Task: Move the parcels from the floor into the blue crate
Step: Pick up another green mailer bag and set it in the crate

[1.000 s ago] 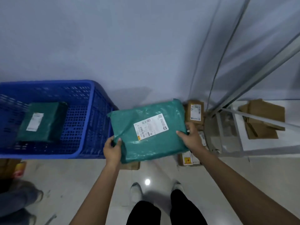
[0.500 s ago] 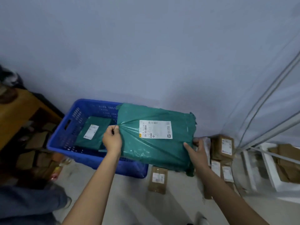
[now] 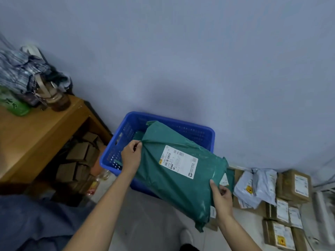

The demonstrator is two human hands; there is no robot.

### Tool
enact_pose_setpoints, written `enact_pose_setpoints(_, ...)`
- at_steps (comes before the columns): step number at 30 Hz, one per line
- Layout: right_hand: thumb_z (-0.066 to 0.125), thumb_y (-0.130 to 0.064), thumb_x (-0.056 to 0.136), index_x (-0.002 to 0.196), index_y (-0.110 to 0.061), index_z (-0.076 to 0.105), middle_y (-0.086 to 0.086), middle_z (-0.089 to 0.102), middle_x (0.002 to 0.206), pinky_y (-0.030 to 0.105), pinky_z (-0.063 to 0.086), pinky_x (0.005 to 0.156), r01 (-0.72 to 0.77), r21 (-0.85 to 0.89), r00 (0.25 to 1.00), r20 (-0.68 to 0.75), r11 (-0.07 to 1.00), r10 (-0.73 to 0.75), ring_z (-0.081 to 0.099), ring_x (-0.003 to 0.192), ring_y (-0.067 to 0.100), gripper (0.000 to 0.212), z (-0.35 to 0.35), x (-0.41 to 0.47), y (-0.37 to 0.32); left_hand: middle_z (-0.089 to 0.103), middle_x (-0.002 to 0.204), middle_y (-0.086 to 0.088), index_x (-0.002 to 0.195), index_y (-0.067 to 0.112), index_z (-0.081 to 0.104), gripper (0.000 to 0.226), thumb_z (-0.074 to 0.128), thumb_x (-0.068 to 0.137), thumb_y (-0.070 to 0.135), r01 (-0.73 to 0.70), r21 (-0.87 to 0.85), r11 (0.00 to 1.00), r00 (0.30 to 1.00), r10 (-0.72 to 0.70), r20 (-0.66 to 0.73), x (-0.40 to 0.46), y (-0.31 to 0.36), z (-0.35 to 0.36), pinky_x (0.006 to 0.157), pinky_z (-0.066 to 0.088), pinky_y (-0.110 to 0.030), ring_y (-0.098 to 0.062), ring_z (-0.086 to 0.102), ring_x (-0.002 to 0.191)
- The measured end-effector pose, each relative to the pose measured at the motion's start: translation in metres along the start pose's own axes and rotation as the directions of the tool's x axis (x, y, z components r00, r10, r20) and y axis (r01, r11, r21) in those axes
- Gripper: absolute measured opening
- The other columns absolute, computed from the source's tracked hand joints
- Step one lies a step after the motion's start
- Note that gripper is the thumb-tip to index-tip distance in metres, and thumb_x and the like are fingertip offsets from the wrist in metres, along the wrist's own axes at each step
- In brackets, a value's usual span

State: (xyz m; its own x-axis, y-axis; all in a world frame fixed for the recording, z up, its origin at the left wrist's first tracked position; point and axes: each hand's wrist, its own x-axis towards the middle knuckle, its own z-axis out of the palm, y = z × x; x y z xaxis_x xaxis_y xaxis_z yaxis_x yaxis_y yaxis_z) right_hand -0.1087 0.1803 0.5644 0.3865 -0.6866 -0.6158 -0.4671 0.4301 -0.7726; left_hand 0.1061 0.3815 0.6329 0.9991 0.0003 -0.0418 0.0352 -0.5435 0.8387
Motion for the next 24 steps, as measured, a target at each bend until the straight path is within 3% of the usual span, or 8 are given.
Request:
enact_pose_setpoints(4, 0.066, -0.046, 0.086, 0.089, -0.012, 0.070, 0.003, 0.073, 0.085, 0.038, 0.056, 0.079, -0.048, 0.022, 0.998, 0.039, 0.999, 0.047, 0.068, 0.081, 0.020, 0.034, 0.035, 0.015, -0.007, 0.062, 0.086, 0.001, 0.091, 0.010, 0.064, 0.015, 0.050, 0.096, 0.015, 0.015, 0.008, 1.000, 0.998, -0.015, 0.062, 0.042, -0.013, 0.003, 0.068, 0.034, -0.023, -0.012, 0.054, 0.081)
enact_pose_setpoints(7, 0.057, -0.030, 0.095, 0.090, -0.006, 0.064, 0.009, 0.067, 0.083, 0.035, 0.055, 0.064, -0.065, 0.082, 0.996, 0.070, 0.995, 0.059, 0.062, 0.072, 0.023, 0.025, 0.066, 0.031, -0.012, 0.063, 0.085, -0.001, 0.090, 0.009, 0.063, 0.015, 0.050, 0.096, 0.013, 0.023, -0.009, 1.000, 0.996, -0.022, 0.087, 0.085, -0.023, 0.001, 0.069, 0.037, -0.025, -0.013, 0.055, 0.079)
enact_pose_setpoints(11, 0.046, -0.019, 0.101, 0.086, -0.004, 0.055, 0.021, 0.061, 0.076, 0.025, 0.053, 0.041, -0.130, 0.020, 0.991, 0.027, 0.991, 0.130, 0.058, 0.061, 0.027, 0.022, 0.110, 0.068, -0.001, 0.065, 0.087, -0.004, 0.090, 0.006, 0.064, 0.015, 0.051, 0.095, 0.012, -0.002, 0.045, 0.999, 0.988, -0.005, 0.155, 0.155, -0.040, 0.012, 0.074, 0.044, -0.030, -0.018, 0.057, 0.081)
enact_pose_setpoints(14, 0.045, -0.014, 0.101, 0.083, -0.004, 0.054, 0.025, 0.062, 0.081, 0.024, 0.053, 0.044, -0.229, -0.011, 0.973, 0.039, 0.973, 0.229, 0.058, 0.064, 0.028, 0.023, 0.142, 0.091, 0.014, 0.065, 0.090, -0.002, 0.093, 0.008, 0.064, 0.014, 0.051, 0.096, 0.012, -0.009, 0.116, 0.993, 0.970, -0.019, 0.242, 0.203, -0.049, 0.035, 0.075, 0.042, -0.029, -0.017, 0.056, 0.084)
enact_pose_setpoints(19, 0.048, -0.013, 0.100, 0.095, -0.004, 0.061, 0.019, 0.064, 0.094, 0.029, 0.051, 0.057, -0.425, 0.150, 0.905, 0.036, 0.893, 0.425, 0.060, 0.073, 0.026, 0.017, 0.179, 0.127, 0.027, 0.064, 0.090, -0.002, 0.092, 0.010, 0.063, 0.014, 0.050, 0.096, 0.012, -0.052, 0.136, 0.989, 0.920, -0.005, 0.391, 0.267, -0.056, 0.086, 0.067, 0.041, -0.023, -0.014, 0.055, 0.081)
enact_pose_setpoints(21, 0.049, -0.012, 0.099, 0.101, -0.002, 0.061, 0.019, 0.065, 0.098, 0.031, 0.051, 0.062, -0.448, 0.190, 0.891, 0.017, 0.873, 0.454, 0.060, 0.075, 0.026, 0.015, 0.186, 0.140, 0.032, 0.064, 0.087, 0.001, 0.091, 0.011, 0.064, 0.014, 0.050, 0.096, 0.013, -0.031, 0.108, 0.994, 0.889, -0.022, 0.458, 0.283, -0.060, 0.106, 0.068, 0.043, -0.020, -0.012, 0.055, 0.078)
enact_pose_setpoints(24, 0.049, -0.001, 0.097, 0.092, 0.003, 0.061, 0.020, 0.066, 0.095, 0.031, 0.054, 0.063, -0.421, 0.229, 0.900, -0.019, 0.878, 0.436, 0.063, 0.080, 0.031, 0.014, 0.198, 0.154, 0.039, 0.066, 0.089, 0.000, 0.092, 0.011, 0.066, 0.016, 0.051, 0.096, 0.016, -0.023, 0.088, 0.996, 0.836, -0.029, 0.548, 0.305, -0.069, 0.135, 0.075, 0.046, -0.028, -0.014, 0.058, 0.081)
